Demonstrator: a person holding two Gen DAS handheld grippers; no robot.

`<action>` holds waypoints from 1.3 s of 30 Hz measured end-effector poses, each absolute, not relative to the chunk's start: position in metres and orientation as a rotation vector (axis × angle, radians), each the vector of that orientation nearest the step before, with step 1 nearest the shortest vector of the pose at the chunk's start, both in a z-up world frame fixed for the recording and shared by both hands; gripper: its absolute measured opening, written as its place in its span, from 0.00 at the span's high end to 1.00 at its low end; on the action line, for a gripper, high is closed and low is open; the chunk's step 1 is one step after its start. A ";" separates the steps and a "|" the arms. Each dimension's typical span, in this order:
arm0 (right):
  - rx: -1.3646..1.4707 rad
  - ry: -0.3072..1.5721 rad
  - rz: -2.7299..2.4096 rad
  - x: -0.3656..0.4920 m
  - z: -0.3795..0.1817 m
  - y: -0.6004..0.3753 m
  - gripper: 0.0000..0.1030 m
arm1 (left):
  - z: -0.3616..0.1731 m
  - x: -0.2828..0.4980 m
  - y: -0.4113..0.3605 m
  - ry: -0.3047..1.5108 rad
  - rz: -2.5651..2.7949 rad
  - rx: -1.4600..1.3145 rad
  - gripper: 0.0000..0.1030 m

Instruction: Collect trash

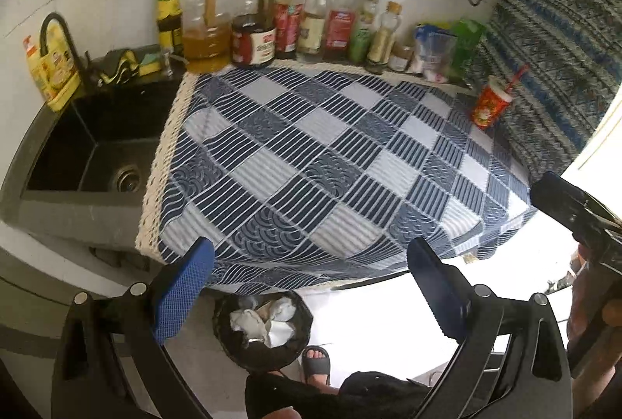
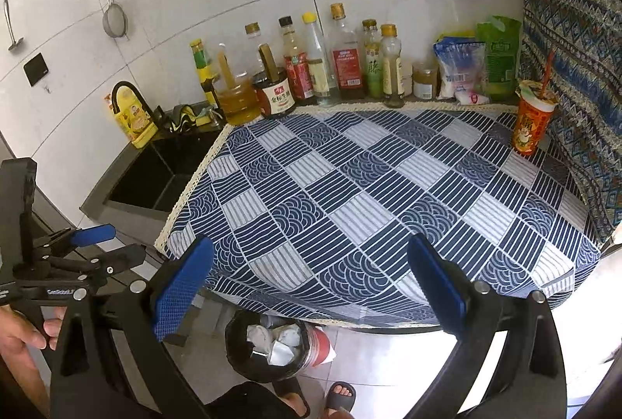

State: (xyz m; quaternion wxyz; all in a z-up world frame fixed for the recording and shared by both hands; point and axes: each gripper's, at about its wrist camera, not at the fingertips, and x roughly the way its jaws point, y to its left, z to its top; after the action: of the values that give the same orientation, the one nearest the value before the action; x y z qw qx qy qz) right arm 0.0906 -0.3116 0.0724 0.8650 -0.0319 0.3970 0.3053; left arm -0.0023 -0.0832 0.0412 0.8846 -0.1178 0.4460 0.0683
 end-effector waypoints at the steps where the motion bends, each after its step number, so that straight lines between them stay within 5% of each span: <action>1: -0.066 0.833 0.640 0.091 0.075 -0.313 0.04 | 0.044 -0.001 -0.086 0.923 0.143 -0.237 0.06; 39: -0.086 0.882 0.640 0.089 0.084 -0.301 0.04 | 0.062 -0.015 -0.073 0.900 0.163 -0.257 0.06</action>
State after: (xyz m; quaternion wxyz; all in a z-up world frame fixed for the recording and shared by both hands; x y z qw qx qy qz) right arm 0.0887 -0.3008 0.0835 0.8543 -0.0407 0.4194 0.3043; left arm -0.0155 -0.0726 0.0615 0.8893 -0.1236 0.4332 0.0787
